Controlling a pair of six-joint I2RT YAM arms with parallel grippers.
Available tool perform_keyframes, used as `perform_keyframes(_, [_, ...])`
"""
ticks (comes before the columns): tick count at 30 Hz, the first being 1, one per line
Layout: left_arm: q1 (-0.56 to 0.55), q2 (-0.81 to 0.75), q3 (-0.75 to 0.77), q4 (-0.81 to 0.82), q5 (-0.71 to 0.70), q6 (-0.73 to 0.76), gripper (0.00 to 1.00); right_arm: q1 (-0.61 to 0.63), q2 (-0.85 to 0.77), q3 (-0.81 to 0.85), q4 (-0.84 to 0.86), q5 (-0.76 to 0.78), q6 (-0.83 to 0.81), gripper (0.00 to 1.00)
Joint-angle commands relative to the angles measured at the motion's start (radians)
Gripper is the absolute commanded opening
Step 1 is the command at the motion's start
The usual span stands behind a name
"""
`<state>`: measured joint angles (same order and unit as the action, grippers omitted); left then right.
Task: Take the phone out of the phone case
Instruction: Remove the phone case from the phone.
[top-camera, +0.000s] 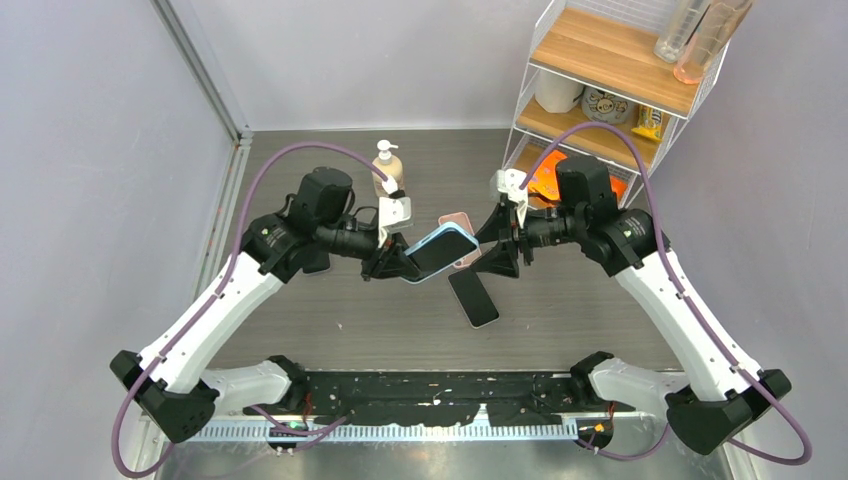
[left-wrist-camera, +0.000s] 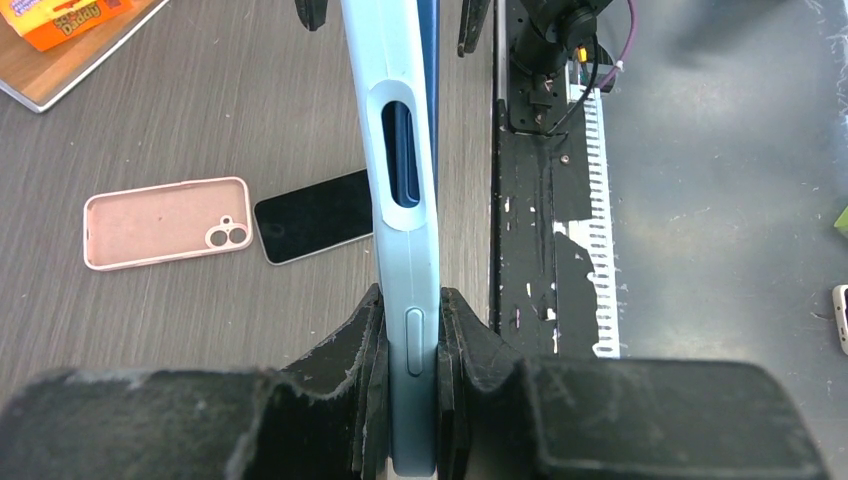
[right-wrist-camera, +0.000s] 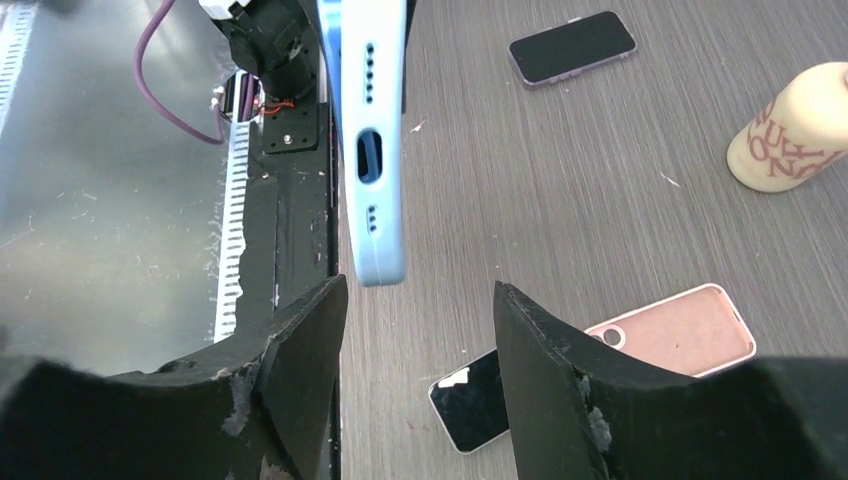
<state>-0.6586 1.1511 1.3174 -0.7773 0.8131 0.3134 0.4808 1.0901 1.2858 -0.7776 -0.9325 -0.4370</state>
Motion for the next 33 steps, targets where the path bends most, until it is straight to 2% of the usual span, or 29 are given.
perform_keyframes(1, [0.005,-0.021,-0.002,0.088,0.050,-0.007,0.00,0.008,0.013,0.056,0.021,-0.037,0.017,0.61])
perform_keyframes(9, [0.000,-0.016,-0.001,0.089,0.044,0.001,0.00,0.013,0.017,0.064,0.023,-0.047,0.022,0.61])
perform_keyframes(15, [-0.006,-0.014,-0.008,0.089,0.044,0.003,0.00,0.016,0.025,0.069,0.024,-0.057,0.025,0.53])
perform_keyframes(21, [-0.010,-0.016,-0.009,0.088,0.047,0.005,0.00,0.020,0.032,0.070,0.023,-0.061,0.025,0.38])
perform_keyframes(22, [-0.012,-0.017,-0.009,0.086,0.054,0.009,0.00,0.020,0.034,0.069,0.023,-0.061,0.025,0.30])
perform_keyframes(26, [-0.012,-0.020,-0.010,0.078,0.121,0.019,0.00,0.023,0.034,0.069,0.020,-0.058,0.012,0.08])
perform_keyframes(33, [-0.013,-0.002,-0.014,0.020,0.237,0.035,0.00,0.037,-0.011,0.036,0.024,-0.074,-0.082,0.05])
